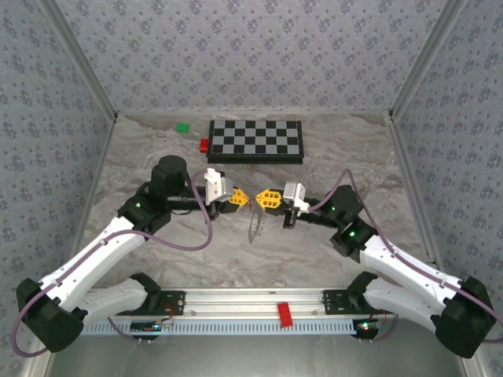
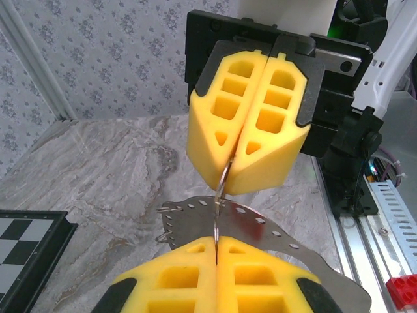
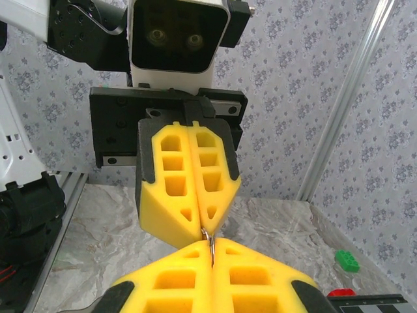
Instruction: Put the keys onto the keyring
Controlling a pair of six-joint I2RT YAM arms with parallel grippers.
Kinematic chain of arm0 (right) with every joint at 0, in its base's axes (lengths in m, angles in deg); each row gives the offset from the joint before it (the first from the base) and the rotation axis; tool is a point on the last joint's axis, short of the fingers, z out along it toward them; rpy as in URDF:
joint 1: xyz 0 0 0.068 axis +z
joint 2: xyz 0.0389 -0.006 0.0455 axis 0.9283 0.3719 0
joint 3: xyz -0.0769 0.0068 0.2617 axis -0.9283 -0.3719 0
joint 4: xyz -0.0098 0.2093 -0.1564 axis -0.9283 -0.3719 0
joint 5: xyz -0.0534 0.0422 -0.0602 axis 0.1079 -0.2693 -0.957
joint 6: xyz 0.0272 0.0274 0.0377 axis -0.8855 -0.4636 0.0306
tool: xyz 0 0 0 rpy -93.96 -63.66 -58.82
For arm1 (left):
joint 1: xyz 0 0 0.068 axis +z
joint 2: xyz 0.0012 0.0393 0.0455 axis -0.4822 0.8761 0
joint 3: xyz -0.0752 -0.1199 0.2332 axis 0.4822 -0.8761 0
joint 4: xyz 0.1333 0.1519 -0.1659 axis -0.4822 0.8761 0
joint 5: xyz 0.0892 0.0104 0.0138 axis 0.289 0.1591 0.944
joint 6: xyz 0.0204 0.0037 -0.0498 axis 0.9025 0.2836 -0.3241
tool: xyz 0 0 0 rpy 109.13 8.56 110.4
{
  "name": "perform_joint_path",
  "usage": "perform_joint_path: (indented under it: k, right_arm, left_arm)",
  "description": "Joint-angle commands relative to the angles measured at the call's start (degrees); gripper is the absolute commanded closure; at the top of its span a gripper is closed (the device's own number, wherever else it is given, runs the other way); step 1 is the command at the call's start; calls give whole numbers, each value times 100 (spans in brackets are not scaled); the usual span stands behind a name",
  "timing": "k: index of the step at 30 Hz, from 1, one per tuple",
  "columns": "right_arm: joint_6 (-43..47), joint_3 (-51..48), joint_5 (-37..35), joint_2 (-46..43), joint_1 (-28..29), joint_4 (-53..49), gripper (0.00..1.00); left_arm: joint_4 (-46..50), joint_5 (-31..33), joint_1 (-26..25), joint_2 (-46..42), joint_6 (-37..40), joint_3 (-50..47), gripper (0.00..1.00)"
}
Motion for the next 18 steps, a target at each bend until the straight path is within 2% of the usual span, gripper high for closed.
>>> perform_joint_path:
  k: [1,18]
  right_arm:
    - [-97,5,100,-76,-24,185,100]
    - [-81,33,48,44,-29,218,100]
  left_arm:
    - [-68,-119,47,-18,-1,121,100]
    - [-20,-418,45,-36,-1,148,100]
